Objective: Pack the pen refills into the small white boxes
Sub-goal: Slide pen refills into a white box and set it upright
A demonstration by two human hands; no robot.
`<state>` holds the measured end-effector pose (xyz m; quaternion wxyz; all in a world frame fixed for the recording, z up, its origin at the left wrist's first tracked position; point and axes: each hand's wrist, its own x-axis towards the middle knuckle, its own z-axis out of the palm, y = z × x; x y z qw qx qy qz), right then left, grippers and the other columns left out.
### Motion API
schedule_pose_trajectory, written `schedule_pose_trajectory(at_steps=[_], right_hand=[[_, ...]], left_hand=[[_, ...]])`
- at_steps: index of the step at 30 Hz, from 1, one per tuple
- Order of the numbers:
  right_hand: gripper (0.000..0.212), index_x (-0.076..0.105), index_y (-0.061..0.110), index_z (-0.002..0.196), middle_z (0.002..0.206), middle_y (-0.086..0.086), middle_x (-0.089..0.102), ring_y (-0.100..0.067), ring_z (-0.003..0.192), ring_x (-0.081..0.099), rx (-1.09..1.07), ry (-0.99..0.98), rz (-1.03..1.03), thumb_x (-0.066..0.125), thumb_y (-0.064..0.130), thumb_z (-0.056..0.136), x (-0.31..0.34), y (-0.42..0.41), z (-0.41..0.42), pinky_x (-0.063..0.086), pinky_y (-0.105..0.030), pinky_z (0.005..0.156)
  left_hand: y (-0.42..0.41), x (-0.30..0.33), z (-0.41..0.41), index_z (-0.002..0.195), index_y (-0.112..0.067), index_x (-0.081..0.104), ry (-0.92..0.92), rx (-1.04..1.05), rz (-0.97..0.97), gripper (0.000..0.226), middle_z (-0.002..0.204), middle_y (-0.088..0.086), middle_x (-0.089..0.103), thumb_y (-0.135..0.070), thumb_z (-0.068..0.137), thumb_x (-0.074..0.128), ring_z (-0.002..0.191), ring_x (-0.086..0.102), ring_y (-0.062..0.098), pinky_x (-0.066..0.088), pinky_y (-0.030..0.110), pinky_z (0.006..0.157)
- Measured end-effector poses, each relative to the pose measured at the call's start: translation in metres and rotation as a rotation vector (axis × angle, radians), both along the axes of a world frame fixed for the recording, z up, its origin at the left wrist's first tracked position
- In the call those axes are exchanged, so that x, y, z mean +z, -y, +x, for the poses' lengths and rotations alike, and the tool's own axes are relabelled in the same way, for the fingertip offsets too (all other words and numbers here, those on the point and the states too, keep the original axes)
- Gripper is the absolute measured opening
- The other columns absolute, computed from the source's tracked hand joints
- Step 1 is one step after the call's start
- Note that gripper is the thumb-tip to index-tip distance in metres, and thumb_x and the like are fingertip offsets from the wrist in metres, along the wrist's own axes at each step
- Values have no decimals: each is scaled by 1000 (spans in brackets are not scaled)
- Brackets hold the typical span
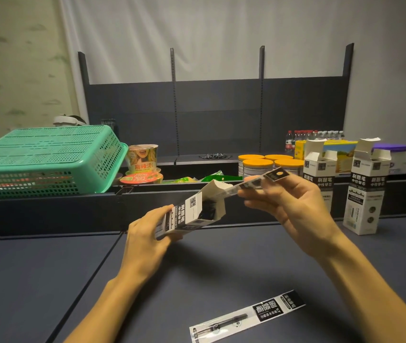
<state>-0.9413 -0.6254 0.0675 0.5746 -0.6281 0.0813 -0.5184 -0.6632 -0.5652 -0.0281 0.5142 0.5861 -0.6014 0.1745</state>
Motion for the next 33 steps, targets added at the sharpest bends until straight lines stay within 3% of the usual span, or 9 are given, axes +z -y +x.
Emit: schedule_pose_trajectory(at_steps=[5,8,11,15,18,21,25,27,33], right_hand=[[20,68,0,106,95,-7,76,-22,87,73,-155,-148,-215,62,2,88,-14,1,14,59,-26,71],[18,72,5,102,91,-1,76,-15,85,73,-222,-182,-369,66,3,86,-21,3,18,55,-18,71],[17,74,7,101,93,2,75,-11,85,71,-330,-205,-627,71,9,85,-26,9,18,54,-19,73],[22,75,8,97,92,1,73,-14,84,63,-585,-242,-1018,65,23,85,-29,21,17,53,-23,73],[18,76,7,93,92,-2,72,-20,82,58,-707,-298,-1182,70,19,81,-34,25,20,51,-21,70],[19,75,6,94,95,-8,69,-22,83,63,-714,-360,-1201,69,9,76,-38,25,24,56,-27,67],[28,70,2,107,104,-10,65,3,84,54,-620,-294,-1080,70,10,80,-35,20,25,45,-6,72],[29,68,1,109,106,-7,65,12,82,51,-609,-255,-1054,70,8,81,-34,18,25,43,-5,72],[19,70,1,102,102,-10,70,-17,92,66,-598,-306,-1155,62,4,85,-38,18,28,53,-18,81]], left_hand=[[0,4,-7,124,-23,60,4,-35,7,60,117,-18,61,-33,67,77,105,59,3,50,42,92],[-3,5,-11,124,-24,60,8,-59,19,60,115,-23,58,-34,68,76,104,57,-3,49,27,92],[-5,5,-11,124,-23,60,2,-72,32,59,114,-27,56,-32,68,77,104,56,-7,45,15,92],[-6,7,-13,123,-18,62,-8,-90,50,58,114,-24,58,-31,68,76,103,56,-7,41,8,90],[-6,7,-15,122,-17,62,-8,-107,54,59,114,-19,61,-31,67,76,103,57,-6,41,8,90],[-6,7,-14,123,-19,61,-5,-103,64,59,116,-16,62,-33,68,75,104,57,-3,44,14,92],[-7,7,-14,123,-19,62,-16,-95,59,58,115,-13,63,-33,68,75,103,57,-4,44,13,91],[-7,8,-14,122,-17,62,-17,-94,52,58,114,-12,63,-32,67,75,103,56,-5,42,9,91],[-6,5,-12,124,-18,61,-7,-91,66,59,117,-9,64,-34,69,75,104,60,4,50,30,92]])
